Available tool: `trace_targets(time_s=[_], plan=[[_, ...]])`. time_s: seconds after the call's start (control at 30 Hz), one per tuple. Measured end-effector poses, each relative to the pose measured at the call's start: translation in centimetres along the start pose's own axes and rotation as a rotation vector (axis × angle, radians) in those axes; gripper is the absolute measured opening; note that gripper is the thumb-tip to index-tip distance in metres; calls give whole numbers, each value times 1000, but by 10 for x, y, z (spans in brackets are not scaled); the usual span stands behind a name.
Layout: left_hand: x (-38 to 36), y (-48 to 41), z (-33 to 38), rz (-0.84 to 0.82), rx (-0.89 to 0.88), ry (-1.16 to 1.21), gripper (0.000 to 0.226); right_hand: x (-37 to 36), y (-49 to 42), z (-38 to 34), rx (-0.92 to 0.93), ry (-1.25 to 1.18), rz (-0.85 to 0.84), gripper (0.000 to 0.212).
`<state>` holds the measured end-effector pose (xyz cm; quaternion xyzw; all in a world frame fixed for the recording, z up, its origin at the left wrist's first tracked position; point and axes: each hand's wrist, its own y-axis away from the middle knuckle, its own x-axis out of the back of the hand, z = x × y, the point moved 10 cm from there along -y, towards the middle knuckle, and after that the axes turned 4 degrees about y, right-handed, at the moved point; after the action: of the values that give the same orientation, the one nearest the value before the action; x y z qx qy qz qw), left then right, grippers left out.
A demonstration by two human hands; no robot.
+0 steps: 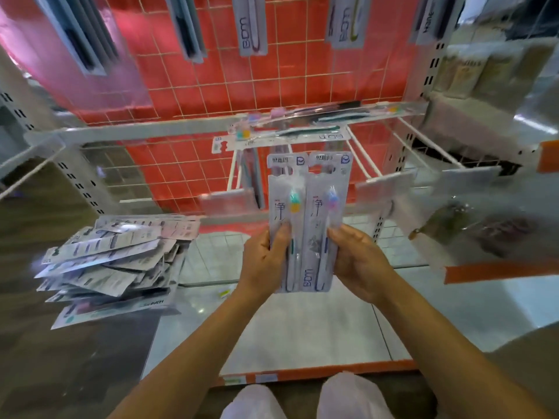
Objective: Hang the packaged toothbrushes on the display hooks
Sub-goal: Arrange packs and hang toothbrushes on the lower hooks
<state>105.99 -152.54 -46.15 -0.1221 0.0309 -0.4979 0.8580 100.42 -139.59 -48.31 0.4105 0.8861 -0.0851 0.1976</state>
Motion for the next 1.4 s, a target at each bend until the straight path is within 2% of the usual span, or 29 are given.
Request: trace_targets(time_s=[0.1,0.23,0.4,0.57,0.7,0.77,0.83,1.07,1.23,1.4], plan=[[-2,1,-8,-2,-60,52,36,10,-7,10,43,38,19,55],[-4,5,-17,-16,-192,104,35,13,-13,24,101,-10,-49,80],[-6,10,-37,-40,-331,119,34,20,-19,46,168,-15,-124,70],[-9,16,-66,-16,-354,105,39,33,-22,72,171,8,-132,76],[-9,18,-83,21,-387,110,52,49,-22,89,172,35,-86,61],[-11,18,-93,16,-350,167,55,55,-24,97,172,49,-54,53],[-13,17,-105,8,-294,217,47,58,-24,103,179,48,-35,47],[-28,20,-128,-126,-253,230,27,63,-23,115,249,72,-25,48],[-33,26,-135,-195,-233,242,45,65,-19,118,269,76,-5,49],[-27,27,-138,-171,-226,282,47,63,-21,122,263,82,-9,47]])
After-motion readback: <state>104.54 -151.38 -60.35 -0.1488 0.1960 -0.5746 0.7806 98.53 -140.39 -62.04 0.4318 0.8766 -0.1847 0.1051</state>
